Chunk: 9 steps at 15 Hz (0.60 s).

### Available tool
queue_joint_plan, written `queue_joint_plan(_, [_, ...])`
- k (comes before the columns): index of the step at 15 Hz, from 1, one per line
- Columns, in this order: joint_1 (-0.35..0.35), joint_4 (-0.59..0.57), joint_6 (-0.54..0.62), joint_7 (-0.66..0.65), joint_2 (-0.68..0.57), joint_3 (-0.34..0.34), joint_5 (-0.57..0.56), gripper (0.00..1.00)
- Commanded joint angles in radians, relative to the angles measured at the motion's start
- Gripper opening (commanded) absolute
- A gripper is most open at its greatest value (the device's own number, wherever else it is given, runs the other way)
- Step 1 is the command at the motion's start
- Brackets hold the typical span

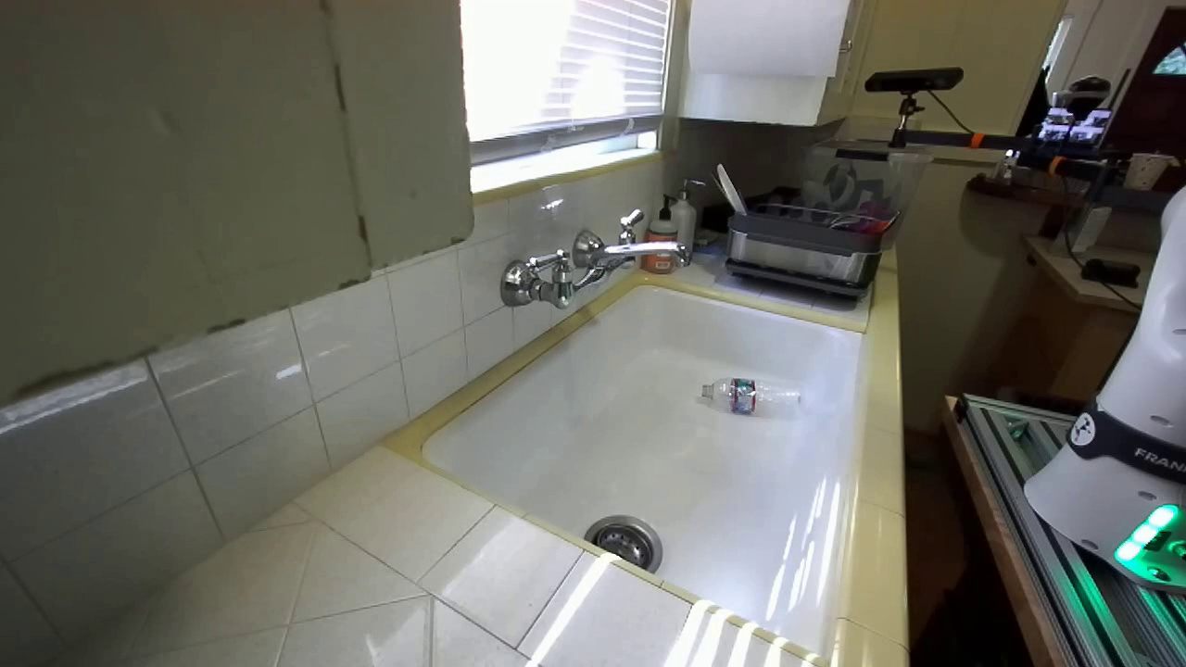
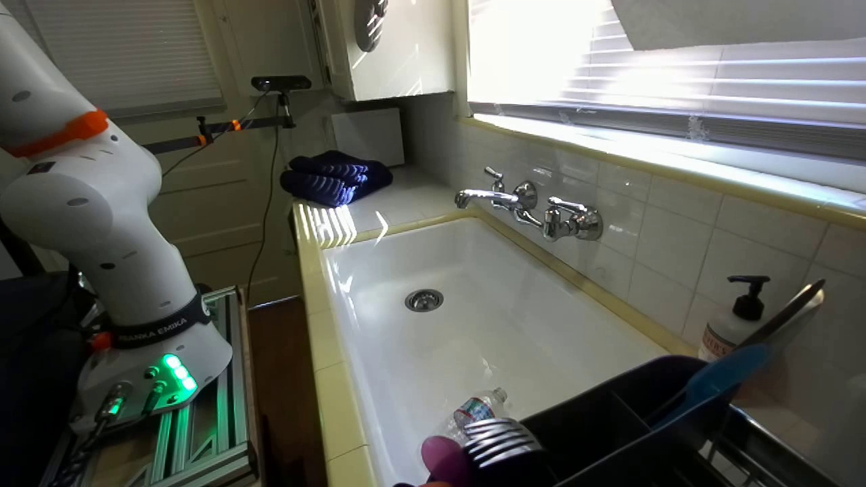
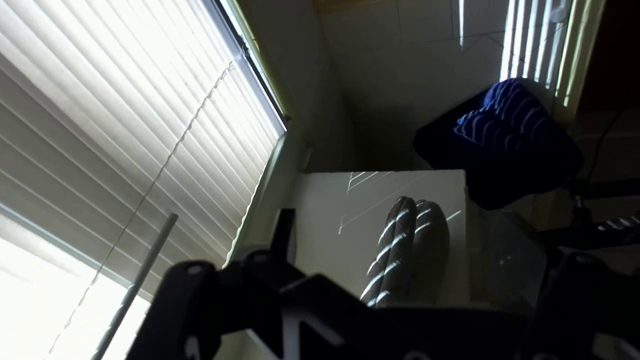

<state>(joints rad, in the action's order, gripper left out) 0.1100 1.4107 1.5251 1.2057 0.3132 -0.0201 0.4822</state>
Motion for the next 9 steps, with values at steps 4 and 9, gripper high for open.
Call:
queue_joint_plan(4, [-0.063, 0.207, 0.055, -0.081, 0.108, -0.082, -0.004, 1.0])
queue_joint_plan(9, [-0.081, 0.313, 0.088, -0.106, 0.151, -0.11, -0.003, 1.0])
